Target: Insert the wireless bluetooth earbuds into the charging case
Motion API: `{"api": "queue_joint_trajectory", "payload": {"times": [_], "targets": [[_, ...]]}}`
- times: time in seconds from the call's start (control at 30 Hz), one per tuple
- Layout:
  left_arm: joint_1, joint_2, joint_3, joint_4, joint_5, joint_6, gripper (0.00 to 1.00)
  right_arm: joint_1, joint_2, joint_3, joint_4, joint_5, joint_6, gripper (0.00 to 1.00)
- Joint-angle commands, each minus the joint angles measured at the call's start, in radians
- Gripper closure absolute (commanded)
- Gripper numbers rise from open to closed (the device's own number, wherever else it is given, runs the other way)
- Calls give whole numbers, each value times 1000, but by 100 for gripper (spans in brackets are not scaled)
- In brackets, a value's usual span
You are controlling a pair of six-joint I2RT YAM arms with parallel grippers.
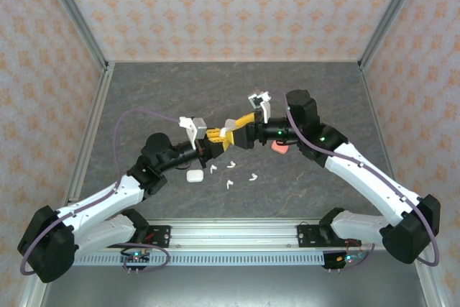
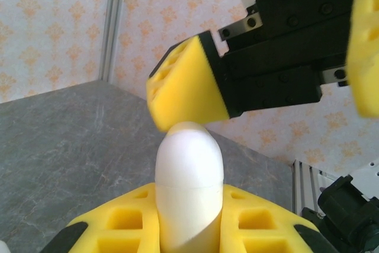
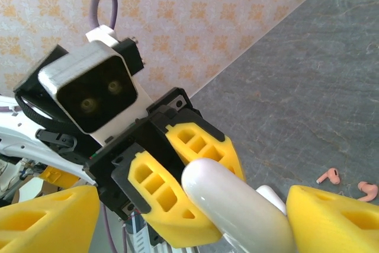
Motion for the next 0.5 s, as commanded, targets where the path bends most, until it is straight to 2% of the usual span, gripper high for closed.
{"api": "queue_joint_trajectory", "payload": {"times": [0.0, 0.13, 0.23, 0.3, 0.47], "targets": [[0, 3, 31, -32, -40, 16, 100, 1, -36, 8, -30, 98, -40, 17], [3, 40, 79, -152, -123, 17, 100, -41, -91, -4, -78, 294, -3, 14], [35, 101, 128, -227, -141, -15, 100, -82, -131, -27, -126, 445, 34, 5], [87, 156, 155, -250, -130, -64, 100, -114, -136, -41, -173, 506, 58, 1], [240, 315, 230, -331, -112, -174, 100, -152, -106, -80, -261, 604, 98, 0]]}}
